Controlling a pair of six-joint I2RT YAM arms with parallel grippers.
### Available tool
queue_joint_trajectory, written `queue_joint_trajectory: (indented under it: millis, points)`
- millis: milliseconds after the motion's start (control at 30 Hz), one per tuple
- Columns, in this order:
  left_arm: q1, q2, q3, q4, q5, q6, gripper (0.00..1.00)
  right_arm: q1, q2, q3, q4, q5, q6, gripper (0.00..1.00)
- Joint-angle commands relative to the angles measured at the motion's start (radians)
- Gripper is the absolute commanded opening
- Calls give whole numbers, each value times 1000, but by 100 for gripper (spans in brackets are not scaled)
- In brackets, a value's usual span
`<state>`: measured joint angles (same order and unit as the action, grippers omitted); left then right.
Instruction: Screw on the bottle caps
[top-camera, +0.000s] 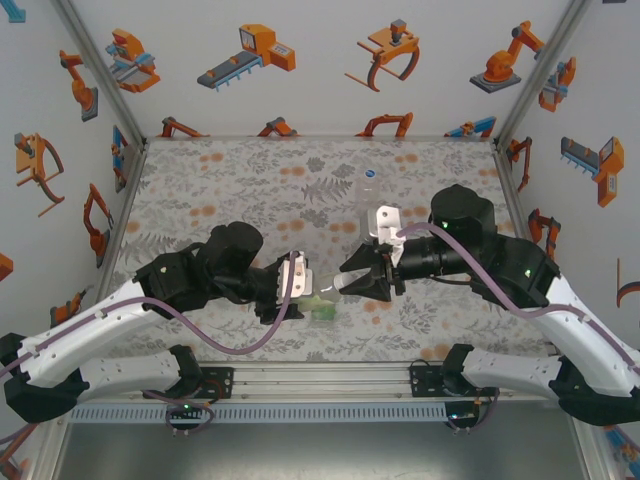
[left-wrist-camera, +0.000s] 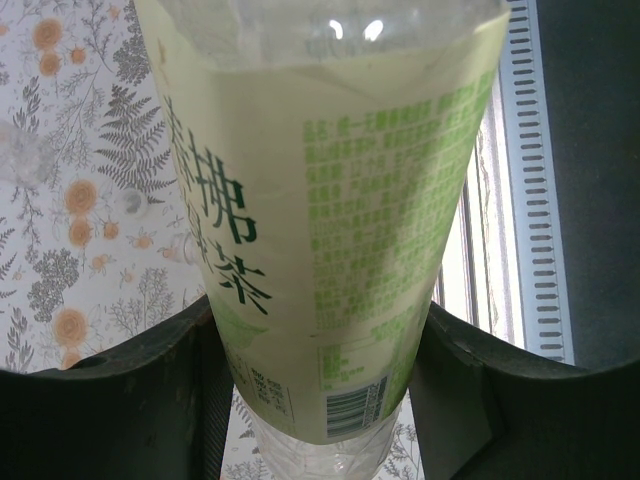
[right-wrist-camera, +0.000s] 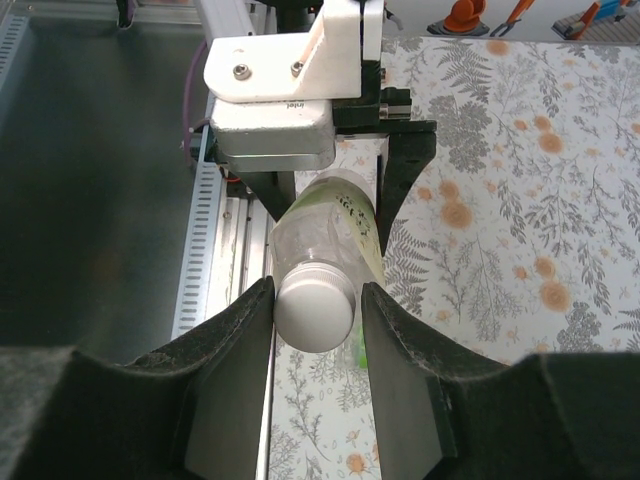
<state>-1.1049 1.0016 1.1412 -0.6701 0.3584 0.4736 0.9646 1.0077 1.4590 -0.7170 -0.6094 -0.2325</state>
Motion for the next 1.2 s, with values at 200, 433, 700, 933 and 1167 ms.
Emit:
queue_joint_trajectory:
  millis: [200, 433, 700, 933, 1167]
  points:
    - [-4, -34, 4, 25, -10, 19, 7, 0, -4, -32, 58, 32, 60, 35]
    - [-4, -36, -9, 36, -40, 13, 7, 0, -14, -53, 99, 70, 151, 10]
    - [-3, -29, -22, 53, -188, -7, 7, 2, -43, -137, 205, 381, 763, 0]
    - [-4, -20, -34, 75, -252, -9, 6, 2, -26, -111, 121, 511, 1139, 0]
    - [-4, 1, -38, 54, -233, -10, 8, 2, 36, -32, 80, 483, 1189, 0]
